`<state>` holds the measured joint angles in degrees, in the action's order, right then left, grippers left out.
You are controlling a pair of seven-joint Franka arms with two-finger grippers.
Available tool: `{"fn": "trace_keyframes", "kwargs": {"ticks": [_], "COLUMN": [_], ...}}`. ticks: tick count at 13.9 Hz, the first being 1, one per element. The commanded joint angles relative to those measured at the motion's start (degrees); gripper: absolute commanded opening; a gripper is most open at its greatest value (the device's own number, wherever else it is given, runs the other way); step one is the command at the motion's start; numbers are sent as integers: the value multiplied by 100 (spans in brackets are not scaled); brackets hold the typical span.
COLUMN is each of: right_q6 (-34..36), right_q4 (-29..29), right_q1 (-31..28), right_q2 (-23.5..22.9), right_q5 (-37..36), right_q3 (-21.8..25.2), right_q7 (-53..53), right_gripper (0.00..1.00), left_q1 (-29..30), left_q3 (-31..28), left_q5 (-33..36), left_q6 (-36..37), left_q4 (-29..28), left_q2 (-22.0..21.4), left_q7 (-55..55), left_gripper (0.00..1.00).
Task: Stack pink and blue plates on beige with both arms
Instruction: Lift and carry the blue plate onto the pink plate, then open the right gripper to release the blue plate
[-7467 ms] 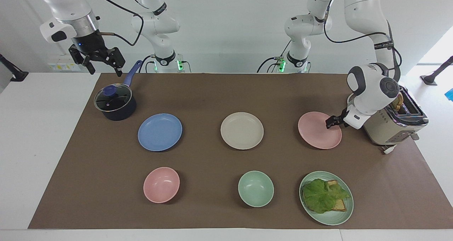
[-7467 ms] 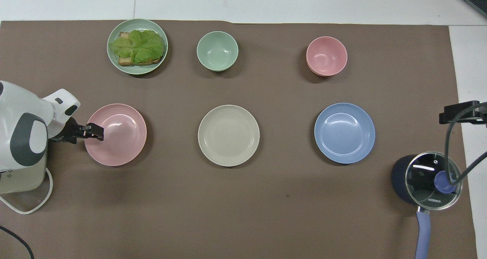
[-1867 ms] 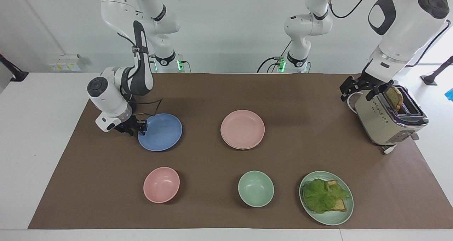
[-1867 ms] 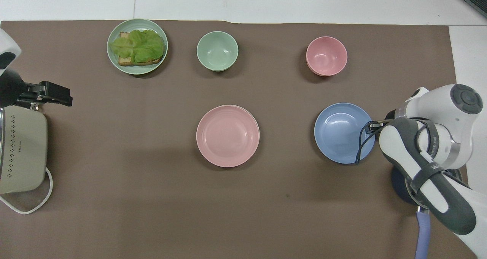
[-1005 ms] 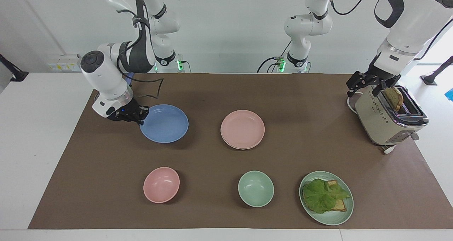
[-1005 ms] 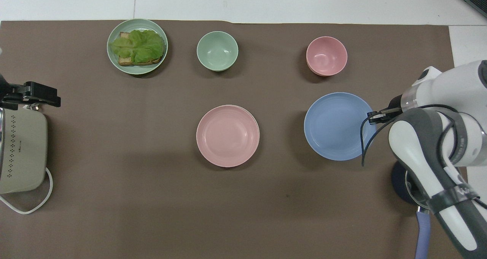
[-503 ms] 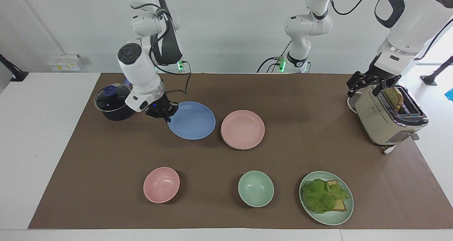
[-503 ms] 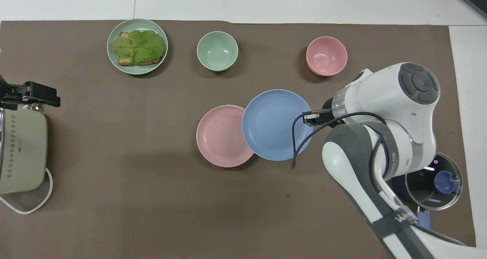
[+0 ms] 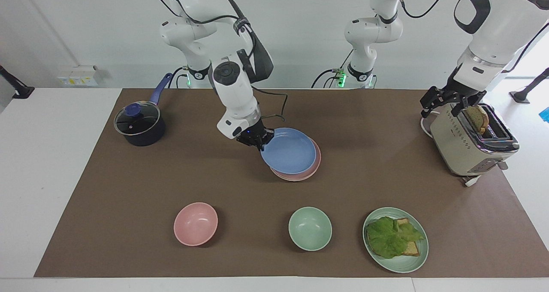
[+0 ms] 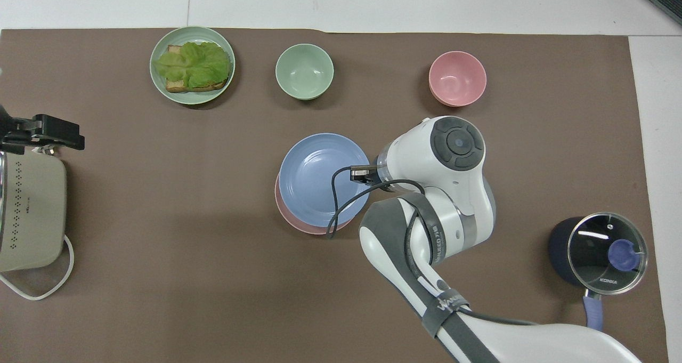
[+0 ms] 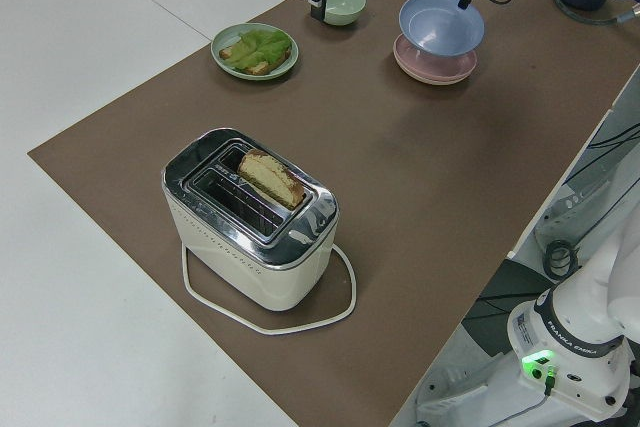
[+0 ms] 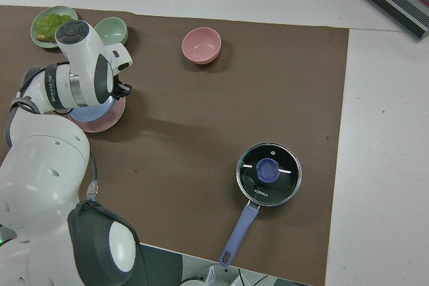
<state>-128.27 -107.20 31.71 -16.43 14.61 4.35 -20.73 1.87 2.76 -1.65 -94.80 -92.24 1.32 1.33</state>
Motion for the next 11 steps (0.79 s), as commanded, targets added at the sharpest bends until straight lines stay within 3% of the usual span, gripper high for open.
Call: {"fn": "trace_keyframes", "kwargs": {"ticks": [1,7,11], "right_q6": [-137,-199,-374], "right_q4": [59,-108,-55], "right_q1": [54,46,46], "right_q2": [-158,-185,-308], "right_q5": [156,165,165], "right_q3": [13,13,4], "right_q7": [-18,61,26], "right_gripper": [0,0,25], "left_q1": [24,24,24], "left_q3": [23,23,23], "left_q5": [77,77,77], "left_q6": [76,76,76], "left_q4": [4,4,4], "left_q2": [-44,-44,-44], "left_q7": [69,69,69], "left_gripper": [100,100,100]}}
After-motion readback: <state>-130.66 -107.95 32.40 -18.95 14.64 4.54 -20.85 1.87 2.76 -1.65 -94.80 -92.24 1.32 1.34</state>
